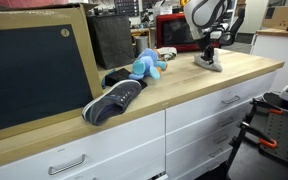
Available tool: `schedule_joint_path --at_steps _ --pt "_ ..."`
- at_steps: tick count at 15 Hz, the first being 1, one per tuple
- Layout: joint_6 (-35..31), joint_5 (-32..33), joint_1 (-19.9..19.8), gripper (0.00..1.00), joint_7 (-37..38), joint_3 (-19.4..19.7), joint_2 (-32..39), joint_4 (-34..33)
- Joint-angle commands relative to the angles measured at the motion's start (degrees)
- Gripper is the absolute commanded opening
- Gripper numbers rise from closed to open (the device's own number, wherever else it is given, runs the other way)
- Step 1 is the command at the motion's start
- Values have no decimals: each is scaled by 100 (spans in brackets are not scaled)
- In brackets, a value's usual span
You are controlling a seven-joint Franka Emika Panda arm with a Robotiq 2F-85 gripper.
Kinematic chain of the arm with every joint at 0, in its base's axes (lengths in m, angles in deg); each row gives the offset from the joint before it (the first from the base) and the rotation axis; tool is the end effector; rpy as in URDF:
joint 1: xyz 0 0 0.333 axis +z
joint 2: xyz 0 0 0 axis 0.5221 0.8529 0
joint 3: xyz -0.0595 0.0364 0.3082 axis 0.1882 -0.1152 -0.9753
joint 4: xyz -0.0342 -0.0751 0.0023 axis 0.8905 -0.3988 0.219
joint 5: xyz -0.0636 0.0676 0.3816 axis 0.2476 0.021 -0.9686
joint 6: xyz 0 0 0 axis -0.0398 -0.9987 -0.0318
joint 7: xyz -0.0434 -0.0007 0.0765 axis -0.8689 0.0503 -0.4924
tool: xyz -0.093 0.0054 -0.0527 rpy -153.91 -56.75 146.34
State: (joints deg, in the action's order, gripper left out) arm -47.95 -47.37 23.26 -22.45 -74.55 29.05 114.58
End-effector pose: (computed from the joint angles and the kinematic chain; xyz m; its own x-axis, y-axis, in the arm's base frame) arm 0.5099 -0.1677 0.2517 0.9412 -0.0066 -0.3377 0.0848 -0.9632 0.2550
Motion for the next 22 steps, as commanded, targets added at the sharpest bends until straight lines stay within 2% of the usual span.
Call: schedule_joint_path --at_steps 1,5,9,18,22 --pt "100 432 125 0 44 67 126 123" --pt "33 720 209 0 61 36 79 199" --pt "-470 595 226 0 390 -19 36 315" --pt "-2294 -101 231 0 791 -63 -226 792" --pt "-2578 -661 154 0 491 -109 -404 883"
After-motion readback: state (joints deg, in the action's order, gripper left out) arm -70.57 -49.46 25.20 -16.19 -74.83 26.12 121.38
